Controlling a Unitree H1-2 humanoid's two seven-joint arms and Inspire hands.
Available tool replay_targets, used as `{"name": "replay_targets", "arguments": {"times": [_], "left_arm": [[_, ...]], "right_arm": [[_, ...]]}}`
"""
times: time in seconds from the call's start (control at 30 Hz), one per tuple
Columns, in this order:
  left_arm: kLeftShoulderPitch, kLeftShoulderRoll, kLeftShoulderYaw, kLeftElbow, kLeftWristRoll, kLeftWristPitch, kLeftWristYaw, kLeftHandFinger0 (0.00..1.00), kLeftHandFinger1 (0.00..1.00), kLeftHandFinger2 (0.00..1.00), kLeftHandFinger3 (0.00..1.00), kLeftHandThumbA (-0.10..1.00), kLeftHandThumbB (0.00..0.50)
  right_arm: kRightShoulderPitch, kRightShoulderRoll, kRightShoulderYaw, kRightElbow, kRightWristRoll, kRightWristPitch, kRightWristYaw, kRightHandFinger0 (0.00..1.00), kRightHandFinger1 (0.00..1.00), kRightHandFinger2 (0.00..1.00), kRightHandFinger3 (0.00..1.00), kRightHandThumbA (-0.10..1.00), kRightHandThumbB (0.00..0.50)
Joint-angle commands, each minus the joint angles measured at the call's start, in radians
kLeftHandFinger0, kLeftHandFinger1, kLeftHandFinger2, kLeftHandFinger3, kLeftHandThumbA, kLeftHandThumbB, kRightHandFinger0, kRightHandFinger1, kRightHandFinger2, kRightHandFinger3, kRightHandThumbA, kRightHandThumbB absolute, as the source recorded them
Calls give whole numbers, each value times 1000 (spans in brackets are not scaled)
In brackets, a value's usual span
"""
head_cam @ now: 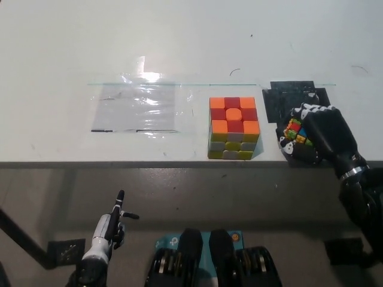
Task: The robot uses its right hand to pick up the small cube kept on the middle on the desk and place it on the bigger cube kept next to it
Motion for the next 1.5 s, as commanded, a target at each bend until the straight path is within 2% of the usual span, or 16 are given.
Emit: {"name": "replay_targets", "arguments": {"times": [0.0, 0.07, 0.2, 0.27, 0.37, 0.43, 0.57, 0.73, 0.93, 1.0, 1.07, 1.1, 1.13, 1.23, 1.33, 1.47], "left_arm": [[-31, 15, -1, -9, -1, -29, 9, 0, 0, 0, 0, 1000, 500], [-30, 14, 2, -13, -4, -29, 9, 0, 0, 0, 0, 1000, 500], [-20, 16, -3, -20, 1, -29, 7, 0, 0, 0, 0, 1000, 500], [-22, 17, -5, -13, 3, -29, 12, 0, 0, 0, 0, 1000, 500], [-23, 15, -10, -9, 9, -29, 27, 0, 0, 0, 0, 1000, 500], [-20, 15, -5, -9, 1, -29, 19, 0, 0, 0, 0, 1000, 500], [-14, 18, -9, -6, 3, -29, 11, 0, 0, 0, 0, 1000, 500], [-1, 18, -11, -10, 6, -29, 16, 0, 0, 0, 0, 1000, 500], [13, 17, -1, -12, -7, -29, -1, 0, 0, 0, 0, 1000, 500], [21, 17, 3, -23, -13, -29, -9, 0, 0, 0, 0, 1000, 500], [21, 19, -3, -16, -4, -29, -1, 0, 0, 0, 0, 1000, 500], [20, 19, -10, -14, 4, -29, 9, 0, 0, 0, 0, 1000, 500], [22, 17, -1, -15, -7, -29, 2, 0, 0, 0, 0, 1000, 500], [24, 18, -1, -10, -8, -29, -4, 0, 0, 0, 0, 1000, 500], [25, 19, -1, -6, -6, -29, -3, 0, 0, 0, 0, 1000, 500], [29, 20, -5, -16, -1, -29, 2, 0, 0, 0, 0, 1000, 500]], "right_arm": [[-46, -11, -6, 9, -37, -39, -113, 4, 432, 728, 329, -100, 38], [-46, -19, -14, -8, -36, -30, -109, 90, 481, 772, 379, -100, 57], [-43, -18, -21, -16, -27, -31, -100, 124, 496, 783, 389, -100, 56], [-49, -19, -26, -13, -16, -47, -103, 96, 475, 749, 370, -100, 81], [-61, -23, -28, 0, -12, -78, -116, 89, 467, 743, 359, -100, 86], [-72, -28, -32, -11, -9, -80, -100, 54, 463, 742, 377, -100, 70], [-95, -36, -50, -39, 3, -88, -86, 0, 380, 763, 461, -100, 108], [-133, -57, -68, -87, 18, -81, -20, 9, 378, 719, 421, -100, 82], [-180, -71, -73, -117, 7, -97, -2, 26, 392, 724, 441, -100, 96], [-211, -72, -80, -157, 14, -93, 22, 0, 324, 643, 427, -100, 78], [-220, -70, -82, -195, 15, -75, 55, 0, 315, 632, 427, -100, 71], [-226, -65, -86, -203, 25, -74, 67, 65, 307, 608, 428, -100, 79], [-241, -58, -84, -227, 25, -73, 82, 4, 293, 615, 433, -100, 99], [-246, -43, -85, -276, 23, -39, 123, 1, 332, 617, 432, -100, 105], [-255, -18, -80, -316, 19, -29, 147, 27, 349, 587, 360, -100, 184], [-247, 33, -81, -348, 38, -28, 167, 0, 351, 670, 390, -100, 266]]}}
